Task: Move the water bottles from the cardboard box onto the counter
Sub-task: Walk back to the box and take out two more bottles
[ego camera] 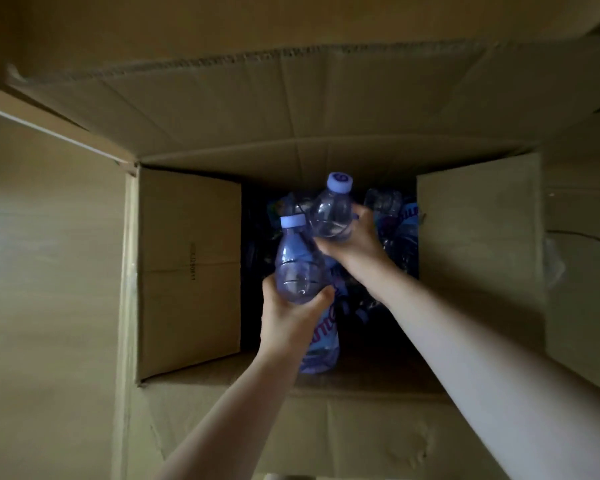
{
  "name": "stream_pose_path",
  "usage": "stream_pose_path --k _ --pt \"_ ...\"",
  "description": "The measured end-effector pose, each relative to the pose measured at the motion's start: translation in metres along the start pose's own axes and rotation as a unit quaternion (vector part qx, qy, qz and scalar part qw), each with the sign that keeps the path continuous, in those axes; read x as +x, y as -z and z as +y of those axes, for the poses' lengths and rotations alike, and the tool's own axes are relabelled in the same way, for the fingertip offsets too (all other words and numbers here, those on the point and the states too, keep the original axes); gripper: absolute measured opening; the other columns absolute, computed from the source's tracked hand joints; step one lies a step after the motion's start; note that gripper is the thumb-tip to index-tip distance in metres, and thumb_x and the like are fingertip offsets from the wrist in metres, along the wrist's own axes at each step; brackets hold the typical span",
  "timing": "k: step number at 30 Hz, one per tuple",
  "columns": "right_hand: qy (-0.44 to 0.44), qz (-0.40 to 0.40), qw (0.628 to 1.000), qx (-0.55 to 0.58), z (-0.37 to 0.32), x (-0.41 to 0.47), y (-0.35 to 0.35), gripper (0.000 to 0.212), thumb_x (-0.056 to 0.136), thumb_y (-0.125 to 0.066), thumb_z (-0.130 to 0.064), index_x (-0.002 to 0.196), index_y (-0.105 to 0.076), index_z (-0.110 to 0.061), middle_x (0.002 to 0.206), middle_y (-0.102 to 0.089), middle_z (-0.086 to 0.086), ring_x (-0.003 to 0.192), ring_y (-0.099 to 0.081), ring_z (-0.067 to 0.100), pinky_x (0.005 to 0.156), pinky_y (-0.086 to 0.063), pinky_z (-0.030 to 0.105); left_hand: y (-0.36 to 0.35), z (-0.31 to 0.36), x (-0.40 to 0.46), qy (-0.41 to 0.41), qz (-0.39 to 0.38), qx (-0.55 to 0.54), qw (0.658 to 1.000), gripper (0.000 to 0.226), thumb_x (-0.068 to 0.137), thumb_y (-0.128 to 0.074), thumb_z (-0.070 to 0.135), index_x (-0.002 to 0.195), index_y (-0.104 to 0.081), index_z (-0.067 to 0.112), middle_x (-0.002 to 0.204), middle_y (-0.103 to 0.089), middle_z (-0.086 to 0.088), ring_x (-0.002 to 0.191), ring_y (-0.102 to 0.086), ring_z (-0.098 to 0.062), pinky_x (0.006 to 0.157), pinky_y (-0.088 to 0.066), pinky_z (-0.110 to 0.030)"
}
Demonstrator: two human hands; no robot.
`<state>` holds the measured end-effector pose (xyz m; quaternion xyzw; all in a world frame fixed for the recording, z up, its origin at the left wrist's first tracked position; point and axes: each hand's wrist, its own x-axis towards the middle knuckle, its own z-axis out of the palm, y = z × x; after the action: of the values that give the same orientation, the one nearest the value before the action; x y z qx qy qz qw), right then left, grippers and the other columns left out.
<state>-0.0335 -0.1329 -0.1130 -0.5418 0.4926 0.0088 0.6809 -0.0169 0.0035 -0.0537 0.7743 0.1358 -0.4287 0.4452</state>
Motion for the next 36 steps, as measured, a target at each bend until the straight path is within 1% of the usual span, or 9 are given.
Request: stream_pose_path --k 2,8,12,15,19,24,27,30,36 --pt "-0.038 -0.009 0.998 0.045 -0.007 -0.024 0.015 0.064 0.075 -0.08 -0.008 0.119 -0.034 -0.014 0.101 -0.059 -0.01 0.083 -0.059 -0.005 0.065 -0.045 0.009 0.007 0.009 -0.015 -0.012 -0.004 -0.015 1.0 0.059 0.072 -0.083 0.02 0.116 -0.044 0.025 0.103 -0.066 0.001 0.082 -0.07 -0.008 0.067 -0.056 -0.022" --pt "-0.09 -0.097 0.981 0.142 -0.06 -0.098 0.047 0.045 0.079 -0.073 -0.016 0.117 -0.051 -0.026 0.112 -0.067 -0.01 0.107 -0.06 0.01 0.086 -0.046 0.036 0.054 0.043 -0.068 -0.042 0.041 -0.09 0.994 0.057 0.074 -0.081 0.022 0.113 -0.04 0.024 0.103 -0.063 -0.001 0.081 -0.069 -0.009 0.063 -0.053 -0.023" --pt "-0.093 -0.18 0.965 0.169 -0.129 -0.155 0.056 0.033 0.078 -0.07 -0.033 0.109 -0.062 -0.023 0.098 -0.072 0.002 0.089 -0.068 0.017 0.073 -0.053 0.031 0.095 0.075 -0.121 -0.067 0.032 -0.121 0.99 0.063 0.068 -0.085 0.025 0.116 -0.044 0.021 0.099 -0.066 -0.004 0.075 -0.072 -0.011 0.059 -0.054 -0.024" --pt "-0.117 -0.234 0.956 0.135 -0.184 -0.212 0.048 0.043 0.072 -0.064 -0.049 0.102 -0.068 -0.017 0.088 -0.072 0.009 0.072 -0.071 0.021 0.059 -0.056 0.027 0.128 0.099 -0.173 -0.073 0.029 -0.161 0.984 0.051 0.076 -0.077 0.023 0.117 -0.046 0.018 0.103 -0.066 -0.01 0.081 -0.071 -0.02 0.065 -0.057 -0.033" --pt "-0.054 -0.297 0.95 0.084 -0.233 -0.286 0.015 0.033 0.078 -0.067 -0.029 0.106 -0.057 -0.014 0.082 -0.068 0.007 0.072 -0.067 0.018 0.063 -0.056 0.028 0.169 0.121 -0.243 -0.083 0.013 -0.214 0.973 0.052 0.081 -0.075 0.025 0.123 -0.048 0.014 0.112 -0.066 -0.021 0.092 -0.069 -0.034 0.083 -0.056 -0.05" --pt "-0.016 -0.284 0.959 0.018 -0.248 -0.366 -0.044 0.042 0.087 -0.067 -0.013 0.122 -0.044 -0.019 0.108 -0.065 0.01 0.088 -0.068 0.022 0.072 -0.057 0.035 0.224 0.127 -0.316 -0.094 0.041 -0.277 0.955 0.04 0.084 -0.071 0.022 0.118 -0.051 0.016 0.1 -0.07 -0.008 0.079 -0.073 -0.021 0.061 -0.057 -0.033" --pt "0.018 -0.307 0.951 -0.037 -0.253 -0.412 -0.083 0.06 0.084 -0.072 -0.016 0.131 -0.036 -0.026 0.114 -0.066 0.008 0.096 -0.07 0.025 0.081 -0.058 0.041 0.265 0.117 -0.357 -0.104 0.06 -0.296 0.947 0.043 0.082 -0.074 0.029 0.117 -0.05 0.021 0.103 -0.07 -0.008 0.082 -0.073 -0.021 0.062 -0.057 -0.033" --pt "0.052 -0.358 0.928 -0.087 -0.257 -0.455 -0.126 0.073 0.08 -0.077 -0.017 0.134 -0.03 -0.028 0.114 -0.066 0.006 0.093 -0.072 0.019 0.072 -0.059 0.034 0.311 0.101 -0.393 -0.123 0.072 -0.321 0.936 0.044 0.08 -0.077 0.031 0.114 -0.051 0.022 0.101 -0.072 -0.007 0.084 -0.073 -0.022 0.06 -0.057 -0.032" --pt "0.137 -0.377 0.891 -0.211 -0.25 -0.531 -0.229 0.059 0.079 -0.079 -0.021 0.122 -0.039 -0.013 0.103 -0.064 0.003 0.091 -0.067 0.015 0.075 -0.056 0.027 0.411 0.048 -0.447 -0.173 0.113 -0.313 0.927 0.063 0.066 -0.084 0.029 0.119 -0.051 0.014 0.107 -0.071 -0.011 0.094 -0.071 -0.025 0.069 -0.057 -0.032"
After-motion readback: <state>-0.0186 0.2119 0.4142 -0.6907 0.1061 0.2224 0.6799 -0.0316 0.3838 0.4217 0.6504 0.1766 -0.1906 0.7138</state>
